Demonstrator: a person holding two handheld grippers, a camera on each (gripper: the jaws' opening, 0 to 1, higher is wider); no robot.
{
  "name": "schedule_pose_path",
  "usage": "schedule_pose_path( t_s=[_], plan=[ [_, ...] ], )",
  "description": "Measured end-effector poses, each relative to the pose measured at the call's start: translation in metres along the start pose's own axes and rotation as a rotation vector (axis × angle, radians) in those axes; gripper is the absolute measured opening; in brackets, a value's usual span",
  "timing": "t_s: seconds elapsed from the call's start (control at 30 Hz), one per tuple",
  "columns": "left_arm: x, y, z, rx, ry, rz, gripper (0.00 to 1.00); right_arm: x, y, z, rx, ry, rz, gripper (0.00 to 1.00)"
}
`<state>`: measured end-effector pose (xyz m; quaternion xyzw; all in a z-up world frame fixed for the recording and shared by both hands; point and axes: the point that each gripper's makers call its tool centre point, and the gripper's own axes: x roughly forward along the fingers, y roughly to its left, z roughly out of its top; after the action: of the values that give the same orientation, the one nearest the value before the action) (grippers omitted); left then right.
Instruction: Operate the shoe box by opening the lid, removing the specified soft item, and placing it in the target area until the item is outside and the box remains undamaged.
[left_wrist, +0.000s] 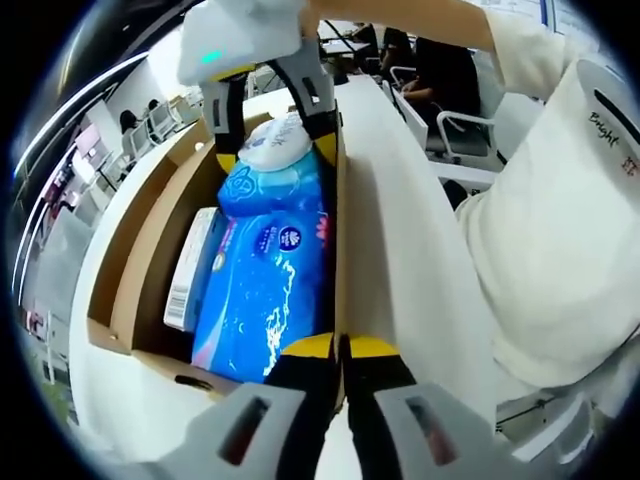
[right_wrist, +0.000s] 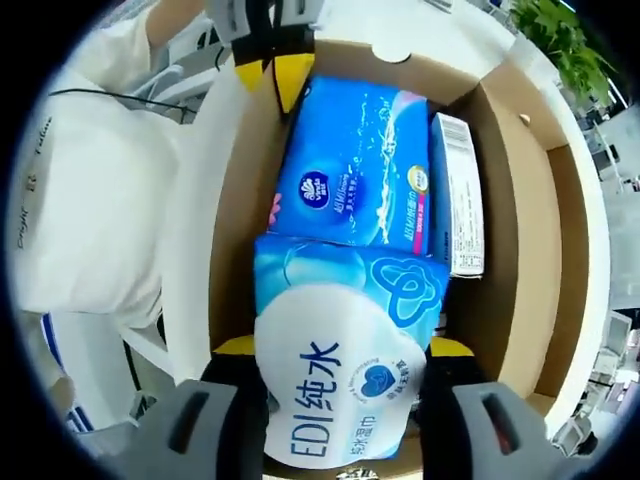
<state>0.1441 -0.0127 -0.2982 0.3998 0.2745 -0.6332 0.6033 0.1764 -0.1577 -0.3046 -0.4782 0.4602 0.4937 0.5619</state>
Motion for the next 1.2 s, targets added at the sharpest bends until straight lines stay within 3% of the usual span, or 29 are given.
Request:
schedule_pose_path(
  t_s=[0.43,0.67,1.2],
  plan=[
    [0.0,0.001,0.0,-0.008,-0.005,0.014,0.02,-0.025,-0.002,0.011,-0.022,-0.003,-0.061,0.58],
    [-0.001,0.002,0.0,-0.019,-0.005,0.027,0.03,-0.032,0.0,0.008,-0.074,0.032,-0.04,0.58],
    [0.0,0.001,0.0,-0.003,0.002,0.021,0.03,-0.048,-0.009,0.003,-0.121,0.075,-0.084,0.58]
  ],
)
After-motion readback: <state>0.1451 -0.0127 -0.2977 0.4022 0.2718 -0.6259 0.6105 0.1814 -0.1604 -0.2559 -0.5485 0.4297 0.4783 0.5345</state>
